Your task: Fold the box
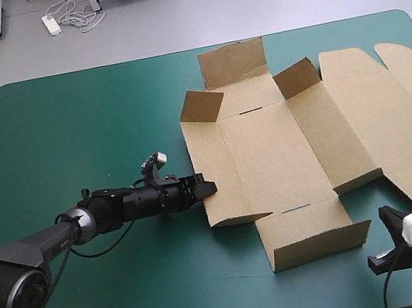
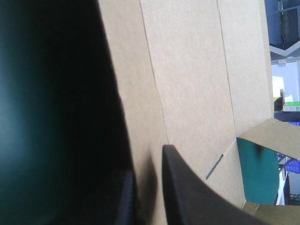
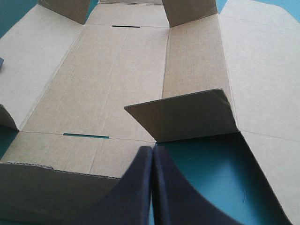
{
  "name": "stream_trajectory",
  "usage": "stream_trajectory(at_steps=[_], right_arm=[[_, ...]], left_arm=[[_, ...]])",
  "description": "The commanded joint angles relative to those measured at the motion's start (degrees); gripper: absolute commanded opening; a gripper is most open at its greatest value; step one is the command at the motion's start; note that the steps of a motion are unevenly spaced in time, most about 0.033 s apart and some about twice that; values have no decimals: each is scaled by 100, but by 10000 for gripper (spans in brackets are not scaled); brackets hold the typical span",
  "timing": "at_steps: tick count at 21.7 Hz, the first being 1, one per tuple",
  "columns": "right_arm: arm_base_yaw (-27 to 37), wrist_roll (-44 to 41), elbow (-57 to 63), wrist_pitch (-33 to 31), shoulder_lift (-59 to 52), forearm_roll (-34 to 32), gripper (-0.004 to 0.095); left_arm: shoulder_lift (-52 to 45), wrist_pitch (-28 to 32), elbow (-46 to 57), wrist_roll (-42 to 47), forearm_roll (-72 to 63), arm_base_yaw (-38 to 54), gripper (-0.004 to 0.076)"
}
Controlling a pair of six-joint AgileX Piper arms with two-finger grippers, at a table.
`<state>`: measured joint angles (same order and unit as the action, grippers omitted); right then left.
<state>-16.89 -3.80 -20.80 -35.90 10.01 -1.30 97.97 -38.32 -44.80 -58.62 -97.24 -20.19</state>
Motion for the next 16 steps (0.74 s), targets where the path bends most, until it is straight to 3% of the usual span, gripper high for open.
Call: stream_trajectory(at_steps=[1, 9, 13, 16], right_arm=[[-12, 26, -151, 414, 107, -52, -19], [-12, 26, -151, 414, 107, -52, -19], [-12, 66, -192, 439, 107, -154, -19], [-12, 66, -345, 413, 107, -311, -19]], left_arm=[[-198, -277, -145, -310, -515, -30, -1], [-208, -478, -311, -345, -244, -30, -9], [-233, -809, -895, 536, 939, -30, -9], [-629, -851, -1614, 1732, 2963, -30, -9]])
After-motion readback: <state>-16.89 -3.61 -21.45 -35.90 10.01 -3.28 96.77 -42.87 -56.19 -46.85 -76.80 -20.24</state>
